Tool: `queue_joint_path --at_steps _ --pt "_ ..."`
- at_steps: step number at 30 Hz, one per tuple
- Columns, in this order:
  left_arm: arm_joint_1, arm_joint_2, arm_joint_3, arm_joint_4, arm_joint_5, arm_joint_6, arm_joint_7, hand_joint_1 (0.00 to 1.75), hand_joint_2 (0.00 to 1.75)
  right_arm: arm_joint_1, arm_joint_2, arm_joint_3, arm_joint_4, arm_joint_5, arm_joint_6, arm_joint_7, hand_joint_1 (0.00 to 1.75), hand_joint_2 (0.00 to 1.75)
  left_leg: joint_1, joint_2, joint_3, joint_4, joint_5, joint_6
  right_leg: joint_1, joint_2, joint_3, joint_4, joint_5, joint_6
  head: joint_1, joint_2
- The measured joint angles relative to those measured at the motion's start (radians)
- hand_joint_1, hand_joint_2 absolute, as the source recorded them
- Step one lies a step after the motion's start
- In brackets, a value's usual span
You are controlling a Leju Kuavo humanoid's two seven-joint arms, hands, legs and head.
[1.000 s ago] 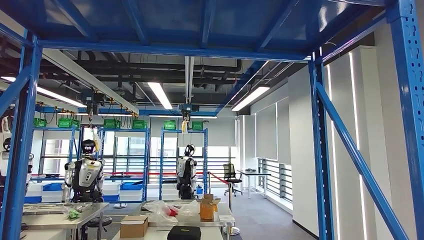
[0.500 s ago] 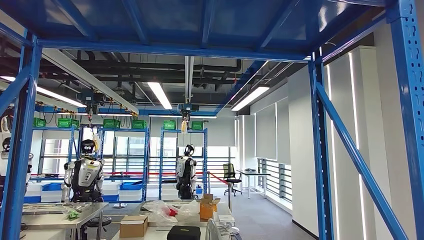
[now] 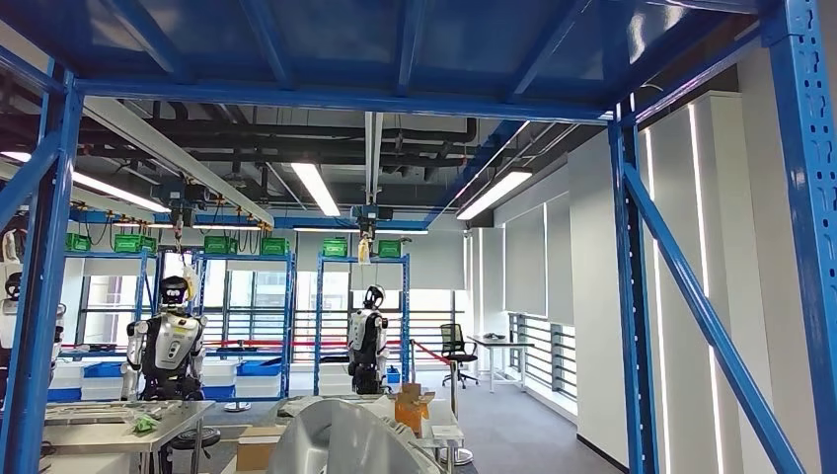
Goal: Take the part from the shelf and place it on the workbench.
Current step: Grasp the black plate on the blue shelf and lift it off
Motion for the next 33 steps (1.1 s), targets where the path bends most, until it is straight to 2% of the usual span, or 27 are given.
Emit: queue_joint_path --at_steps 10,20,25,30,33 --pt "-0.008 -0.01 -0.02 0.015 -0.036 0.042 0.031 0.0 1.75 -0.01 0.0 0.036 0.0 -0.062 0.047 0.015 1.75 1.75 0.0 0.0 0.0 0.0 0.0 0.0 0.0 0.0 0.0 0.0 0.0 0.0 0.0 0.0" --pt "-0.007 -0.015 -0.021 0.023 -0.039 0.068 -0.008 0.0 1.75 -0.013 0.0 0.051 0.001 -0.023 0.012 0.032 1.75 1.75 0.0 0.0 0.0 0.0 0.0 0.0 0.0 0.0 0.0 0.0 0.0 0.0 0.0 0.0" --pt "-0.006 -0.017 -0.017 0.032 -0.034 0.086 -0.086 0.0 1.75 -0.006 0.0 0.055 0.001 0.018 -0.026 0.034 1.75 1.75 0.0 0.0 0.0 0.0 0.0 0.0 0.0 0.0 0.0 0.0 0.0 0.0 0.0 0.0" --pt "-0.001 -0.027 0.03 0.039 0.053 0.081 -0.269 0.0 1.75 0.012 0.0 0.058 -0.001 0.123 -0.109 0.054 1.75 1.75 0.0 0.0 0.0 0.0 0.0 0.0 0.0 0.0 0.0 0.0 0.0 0.0 0.0 0.0" --pt "0.002 -0.033 0.072 0.04 0.101 0.064 -0.315 0.0 1.75 0.021 -0.001 0.059 -0.002 0.161 -0.139 0.066 1.75 1.75 0.0 0.0 0.0 0.0 0.0 0.0 0.0 0.001 0.0 0.0 0.0 0.0 0.0 0.0"
